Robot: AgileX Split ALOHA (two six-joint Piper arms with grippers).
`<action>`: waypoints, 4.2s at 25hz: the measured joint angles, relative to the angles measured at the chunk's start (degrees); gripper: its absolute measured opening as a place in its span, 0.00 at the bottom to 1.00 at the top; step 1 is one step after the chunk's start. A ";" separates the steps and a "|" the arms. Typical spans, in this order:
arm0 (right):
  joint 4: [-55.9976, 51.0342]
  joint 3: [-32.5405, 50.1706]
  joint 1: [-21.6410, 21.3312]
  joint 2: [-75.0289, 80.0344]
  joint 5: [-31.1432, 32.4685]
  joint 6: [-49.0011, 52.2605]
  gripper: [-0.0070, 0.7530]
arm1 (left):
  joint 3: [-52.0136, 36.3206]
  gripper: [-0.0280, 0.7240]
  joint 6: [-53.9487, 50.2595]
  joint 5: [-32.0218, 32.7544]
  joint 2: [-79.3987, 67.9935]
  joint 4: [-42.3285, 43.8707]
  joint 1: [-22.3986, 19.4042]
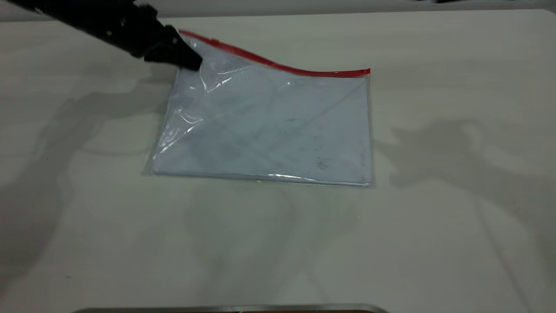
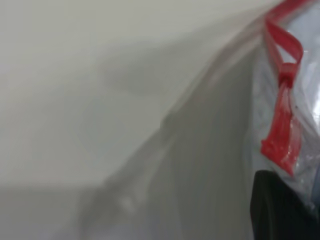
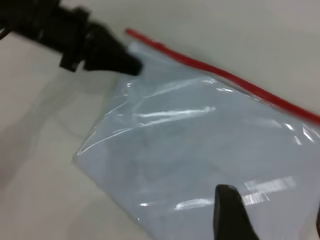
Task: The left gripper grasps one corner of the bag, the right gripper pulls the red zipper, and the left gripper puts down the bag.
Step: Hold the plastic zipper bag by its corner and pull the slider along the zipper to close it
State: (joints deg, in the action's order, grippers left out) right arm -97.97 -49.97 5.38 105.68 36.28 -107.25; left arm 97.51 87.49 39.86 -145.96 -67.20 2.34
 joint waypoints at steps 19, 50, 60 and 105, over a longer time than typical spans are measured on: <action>-0.06 -38.75 14.34 32.96 4.47 -5.52 0.59 | 0.00 0.12 33.25 10.54 1.82 0.25 2.25; -3.17 -41.22 16.14 37.50 4.12 -6.57 0.29 | 0.00 0.11 33.42 10.10 1.82 1.14 4.62; -3.24 -41.28 16.26 37.50 3.93 -6.85 0.05 | 0.00 0.11 33.42 11.06 1.82 0.46 4.19; -5.72 -43.87 17.44 36.43 0.01 -12.71 0.06 | -0.67 0.11 33.82 25.44 5.57 -19.42 -5.19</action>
State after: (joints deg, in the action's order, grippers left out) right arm -103.70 -93.84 22.82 142.10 36.29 -119.96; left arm 96.84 121.32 65.30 -140.39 -86.62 -2.85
